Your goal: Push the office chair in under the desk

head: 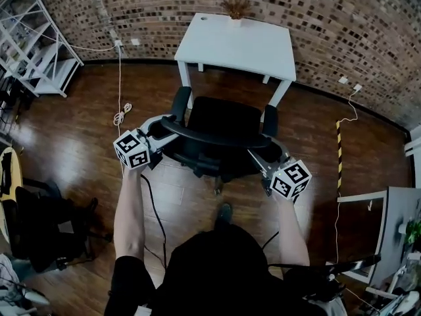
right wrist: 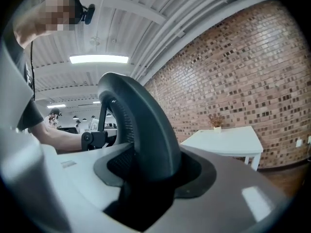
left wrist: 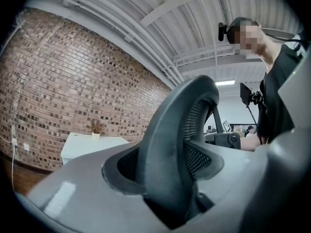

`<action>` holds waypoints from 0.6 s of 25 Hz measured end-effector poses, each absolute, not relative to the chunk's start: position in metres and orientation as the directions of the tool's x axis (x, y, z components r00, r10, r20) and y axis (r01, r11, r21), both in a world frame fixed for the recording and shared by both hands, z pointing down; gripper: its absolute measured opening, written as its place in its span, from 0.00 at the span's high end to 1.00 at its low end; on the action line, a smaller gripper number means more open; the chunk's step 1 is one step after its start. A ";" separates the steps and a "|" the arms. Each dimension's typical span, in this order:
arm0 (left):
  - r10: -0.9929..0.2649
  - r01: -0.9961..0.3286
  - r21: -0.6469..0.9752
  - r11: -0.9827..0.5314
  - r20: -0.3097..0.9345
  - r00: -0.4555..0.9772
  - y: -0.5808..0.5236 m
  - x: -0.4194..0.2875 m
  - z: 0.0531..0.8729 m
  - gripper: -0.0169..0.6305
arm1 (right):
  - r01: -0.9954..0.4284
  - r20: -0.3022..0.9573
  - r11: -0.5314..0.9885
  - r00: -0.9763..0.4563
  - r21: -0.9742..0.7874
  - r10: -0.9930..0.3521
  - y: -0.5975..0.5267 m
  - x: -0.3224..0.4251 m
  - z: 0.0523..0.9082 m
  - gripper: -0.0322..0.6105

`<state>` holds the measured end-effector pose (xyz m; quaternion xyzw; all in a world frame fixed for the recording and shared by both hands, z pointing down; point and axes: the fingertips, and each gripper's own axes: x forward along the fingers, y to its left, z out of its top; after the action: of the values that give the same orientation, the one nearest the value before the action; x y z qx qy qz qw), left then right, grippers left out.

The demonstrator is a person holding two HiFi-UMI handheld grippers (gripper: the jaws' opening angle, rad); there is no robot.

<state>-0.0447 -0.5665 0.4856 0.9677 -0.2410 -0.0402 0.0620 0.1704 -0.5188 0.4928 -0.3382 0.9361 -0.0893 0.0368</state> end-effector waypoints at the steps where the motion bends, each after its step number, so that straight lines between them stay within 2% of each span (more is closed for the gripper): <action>1: -0.473 -0.463 0.145 -0.875 -0.046 0.880 -0.576 -0.046 0.488 0.44 | -0.627 -0.012 0.755 -0.768 -0.191 -0.640 -0.527 0.169 0.495 0.59; 15: -0.467 -0.455 0.149 -0.878 -0.054 0.883 -0.754 -0.059 0.494 0.43 | -0.645 -0.020 0.724 -0.743 -0.245 -0.669 -0.694 0.154 0.502 0.60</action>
<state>-0.0595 -0.7537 0.4940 0.9679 -0.2382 -0.0444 0.0663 0.1538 -0.6935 0.5019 -0.3546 0.9268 -0.1116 0.0537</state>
